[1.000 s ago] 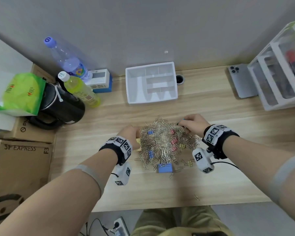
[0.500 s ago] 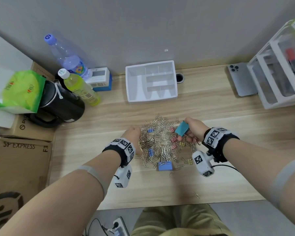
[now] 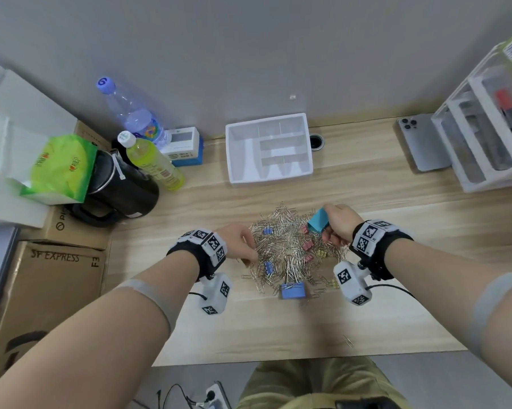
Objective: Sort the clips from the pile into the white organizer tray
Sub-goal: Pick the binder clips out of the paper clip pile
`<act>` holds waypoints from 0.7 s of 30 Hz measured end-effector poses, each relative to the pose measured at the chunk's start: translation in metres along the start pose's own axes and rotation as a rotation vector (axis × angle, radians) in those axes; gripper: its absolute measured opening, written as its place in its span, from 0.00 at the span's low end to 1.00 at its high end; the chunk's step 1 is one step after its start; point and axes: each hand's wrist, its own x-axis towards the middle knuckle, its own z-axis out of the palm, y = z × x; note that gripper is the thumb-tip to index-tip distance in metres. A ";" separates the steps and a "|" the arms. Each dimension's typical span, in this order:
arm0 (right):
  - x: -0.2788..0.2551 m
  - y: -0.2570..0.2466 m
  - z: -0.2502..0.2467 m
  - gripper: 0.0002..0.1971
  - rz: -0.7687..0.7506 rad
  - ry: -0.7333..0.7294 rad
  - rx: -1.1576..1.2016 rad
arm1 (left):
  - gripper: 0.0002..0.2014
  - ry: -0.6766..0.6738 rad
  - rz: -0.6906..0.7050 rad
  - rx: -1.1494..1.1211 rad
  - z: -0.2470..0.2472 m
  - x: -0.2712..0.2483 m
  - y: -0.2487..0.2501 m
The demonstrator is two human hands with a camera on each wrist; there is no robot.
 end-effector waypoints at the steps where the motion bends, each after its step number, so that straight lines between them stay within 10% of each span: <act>1: -0.001 -0.002 0.001 0.19 -0.007 0.001 0.002 | 0.09 -0.053 0.004 -0.083 -0.003 -0.002 0.002; 10: -0.014 -0.005 0.002 0.34 -0.086 -0.109 -0.057 | 0.14 -0.390 -0.123 -0.632 0.000 -0.001 0.030; 21: -0.017 -0.008 0.021 0.31 -0.134 -0.341 -0.090 | 0.15 -0.426 -0.122 -0.824 0.013 0.009 0.044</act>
